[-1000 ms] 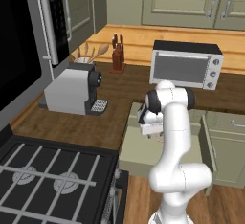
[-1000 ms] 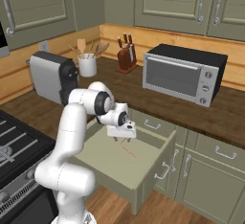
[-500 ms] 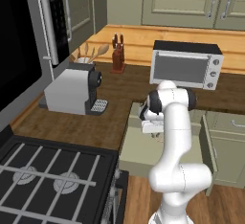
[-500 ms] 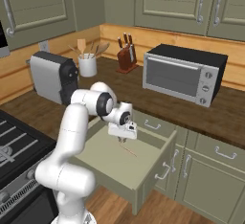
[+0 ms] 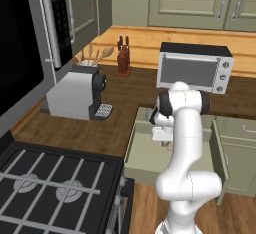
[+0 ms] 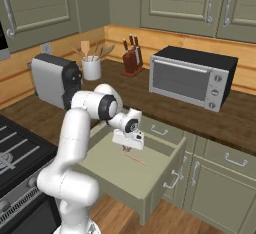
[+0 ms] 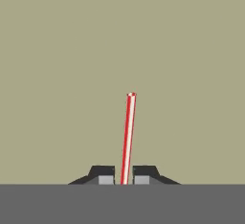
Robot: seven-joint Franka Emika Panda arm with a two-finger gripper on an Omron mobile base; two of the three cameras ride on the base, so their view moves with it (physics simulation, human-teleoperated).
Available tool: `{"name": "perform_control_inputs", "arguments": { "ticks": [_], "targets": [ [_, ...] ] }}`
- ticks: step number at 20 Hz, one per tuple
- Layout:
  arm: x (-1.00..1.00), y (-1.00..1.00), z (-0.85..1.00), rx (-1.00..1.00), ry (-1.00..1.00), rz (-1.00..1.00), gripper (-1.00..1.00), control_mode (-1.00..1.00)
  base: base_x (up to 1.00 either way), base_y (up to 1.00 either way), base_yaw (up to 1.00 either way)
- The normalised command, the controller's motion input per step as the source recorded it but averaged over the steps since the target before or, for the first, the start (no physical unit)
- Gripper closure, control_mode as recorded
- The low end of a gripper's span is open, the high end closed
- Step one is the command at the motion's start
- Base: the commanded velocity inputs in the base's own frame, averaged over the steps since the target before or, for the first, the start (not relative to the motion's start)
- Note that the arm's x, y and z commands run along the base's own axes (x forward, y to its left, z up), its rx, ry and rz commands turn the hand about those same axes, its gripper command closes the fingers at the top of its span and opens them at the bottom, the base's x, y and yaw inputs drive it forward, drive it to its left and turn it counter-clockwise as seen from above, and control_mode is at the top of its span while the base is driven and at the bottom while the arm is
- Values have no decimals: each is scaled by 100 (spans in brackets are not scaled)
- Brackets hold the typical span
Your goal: Take a straw from the drawer in front and place it inside the glass cup on the dining counter.
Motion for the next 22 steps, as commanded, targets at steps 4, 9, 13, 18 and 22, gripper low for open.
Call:
{"name": "perform_control_inputs", "arguments": {
  "ticks": [4, 9, 13, 18, 22],
  "targets": [
    [-77, 0, 97, 8, -4, 0, 100, -100, 0, 0, 0],
    [-32, 0, 100, 8, -1, -3, 100, -100, 0, 0, 0],
    [-43, 0, 100, 5, 0, -5, 100, -100, 0, 0, 0],
    [-32, 0, 100, 2, -5, -5, 100, -100, 0, 0, 0],
    [-21, 0, 100, 1, -12, -5, 100, -100, 0, 0, 0]
  ]
}}
